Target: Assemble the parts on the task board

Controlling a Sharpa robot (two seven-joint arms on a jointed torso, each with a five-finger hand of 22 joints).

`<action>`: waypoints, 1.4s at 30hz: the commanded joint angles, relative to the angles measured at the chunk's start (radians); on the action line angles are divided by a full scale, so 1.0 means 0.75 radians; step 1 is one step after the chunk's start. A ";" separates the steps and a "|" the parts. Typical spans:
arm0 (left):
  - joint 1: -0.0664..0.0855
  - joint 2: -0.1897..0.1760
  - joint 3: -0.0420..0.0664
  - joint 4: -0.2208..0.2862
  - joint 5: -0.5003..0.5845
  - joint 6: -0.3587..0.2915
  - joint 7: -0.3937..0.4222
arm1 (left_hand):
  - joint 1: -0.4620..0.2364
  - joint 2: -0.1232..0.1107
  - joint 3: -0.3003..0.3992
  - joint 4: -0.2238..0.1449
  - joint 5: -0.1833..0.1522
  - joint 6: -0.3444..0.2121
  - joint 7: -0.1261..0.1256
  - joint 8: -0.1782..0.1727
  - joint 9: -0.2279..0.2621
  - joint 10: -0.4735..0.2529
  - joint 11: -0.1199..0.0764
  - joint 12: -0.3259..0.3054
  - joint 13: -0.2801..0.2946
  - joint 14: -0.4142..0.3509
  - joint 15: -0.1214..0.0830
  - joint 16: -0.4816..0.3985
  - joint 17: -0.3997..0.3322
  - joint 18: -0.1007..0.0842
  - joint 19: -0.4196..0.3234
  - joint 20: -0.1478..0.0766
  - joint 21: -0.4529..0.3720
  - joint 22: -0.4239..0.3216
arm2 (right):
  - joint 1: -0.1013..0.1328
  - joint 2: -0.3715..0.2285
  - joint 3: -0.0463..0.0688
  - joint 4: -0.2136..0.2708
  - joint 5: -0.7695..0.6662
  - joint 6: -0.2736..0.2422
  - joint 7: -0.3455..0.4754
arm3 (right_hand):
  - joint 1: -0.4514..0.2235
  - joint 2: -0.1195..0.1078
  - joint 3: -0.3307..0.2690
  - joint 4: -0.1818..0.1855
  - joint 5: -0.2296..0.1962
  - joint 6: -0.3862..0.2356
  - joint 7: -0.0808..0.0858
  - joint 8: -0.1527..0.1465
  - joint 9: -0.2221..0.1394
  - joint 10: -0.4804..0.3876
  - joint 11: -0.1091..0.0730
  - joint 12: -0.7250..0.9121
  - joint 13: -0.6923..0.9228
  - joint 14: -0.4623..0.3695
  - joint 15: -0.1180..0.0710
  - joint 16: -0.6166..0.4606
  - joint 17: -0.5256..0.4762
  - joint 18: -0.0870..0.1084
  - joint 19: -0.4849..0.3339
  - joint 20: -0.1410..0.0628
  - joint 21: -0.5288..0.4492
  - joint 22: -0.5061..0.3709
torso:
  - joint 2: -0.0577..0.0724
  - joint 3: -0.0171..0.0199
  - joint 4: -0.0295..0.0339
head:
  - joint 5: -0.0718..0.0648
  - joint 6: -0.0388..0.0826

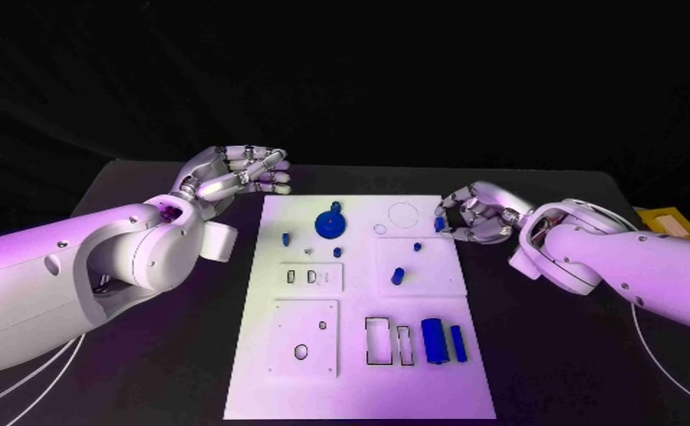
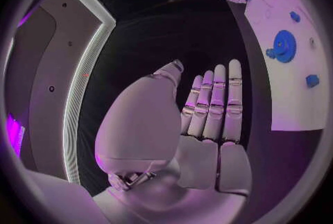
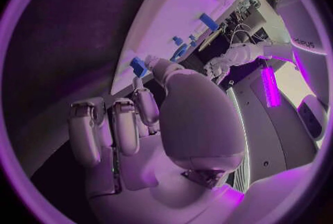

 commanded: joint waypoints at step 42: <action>0.001 -0.010 0.001 0.010 0.004 0.029 -0.003 | -0.003 0.000 0.010 -0.002 -0.007 -0.003 -0.001 -0.005 0.000 0.004 0.002 -0.010 0.002 -0.012 -0.003 -0.008 0.003 0.022 -0.013 -0.003 0.004 0.001 | -0.012 0.043 0.000 -0.007 -0.054 -0.126 -0.031 | -0.006 0.108 0.069 -0.026 -0.032 0.137 -0.028 0.102 0.034 0.027 -0.021 0.032 0.024 0.122 -0.016 0.011 0.263 -0.009 0.140 -0.005 0.018 0.351 | -0.001 0.0015 -0.0009 | 0.002 -0.012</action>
